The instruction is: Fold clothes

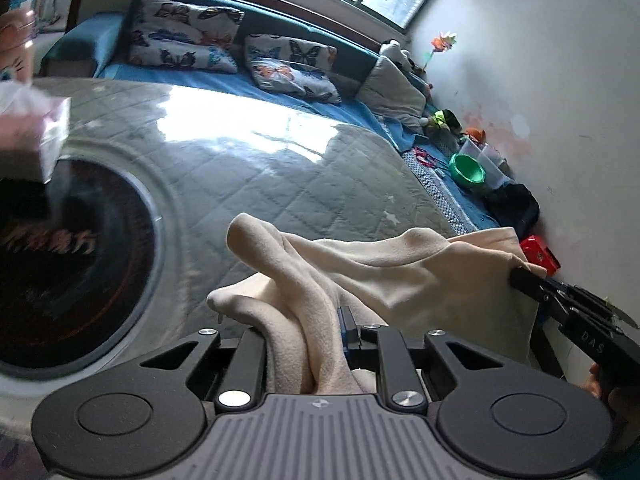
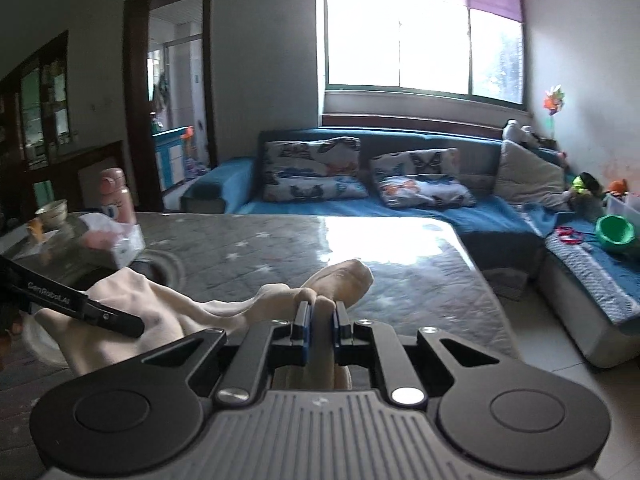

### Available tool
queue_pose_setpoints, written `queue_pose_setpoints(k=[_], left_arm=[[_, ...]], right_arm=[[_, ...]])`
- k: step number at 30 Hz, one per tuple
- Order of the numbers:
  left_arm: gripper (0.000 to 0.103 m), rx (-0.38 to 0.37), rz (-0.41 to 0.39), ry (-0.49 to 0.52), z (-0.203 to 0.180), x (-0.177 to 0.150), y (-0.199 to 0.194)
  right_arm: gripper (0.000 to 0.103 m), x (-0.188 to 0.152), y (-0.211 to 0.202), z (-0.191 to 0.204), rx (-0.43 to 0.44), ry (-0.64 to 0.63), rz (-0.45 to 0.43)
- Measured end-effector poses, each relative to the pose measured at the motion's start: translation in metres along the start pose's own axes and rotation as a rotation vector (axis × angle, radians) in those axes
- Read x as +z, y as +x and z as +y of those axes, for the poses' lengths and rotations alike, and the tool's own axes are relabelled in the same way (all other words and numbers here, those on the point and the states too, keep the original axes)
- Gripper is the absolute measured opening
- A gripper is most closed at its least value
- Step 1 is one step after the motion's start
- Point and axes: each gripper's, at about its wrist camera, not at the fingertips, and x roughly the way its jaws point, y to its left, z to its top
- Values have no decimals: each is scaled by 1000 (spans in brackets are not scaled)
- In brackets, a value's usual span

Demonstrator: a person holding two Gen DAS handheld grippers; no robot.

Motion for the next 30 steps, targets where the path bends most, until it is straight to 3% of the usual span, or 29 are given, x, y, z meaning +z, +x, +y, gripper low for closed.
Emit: queue_pose_setpoints(k=[11, 17, 30], left_arm=[[18, -26, -7, 47, -41, 18, 39], [18, -36, 19, 46, -51, 18, 62], [22, -27, 186, 15, -44, -13, 100]], right_arm=[[9, 13, 11, -38, -117, -7, -39], [9, 10, 25, -54, -166, 7, -13], [9, -36, 62, -71, -240, 30, 126]])
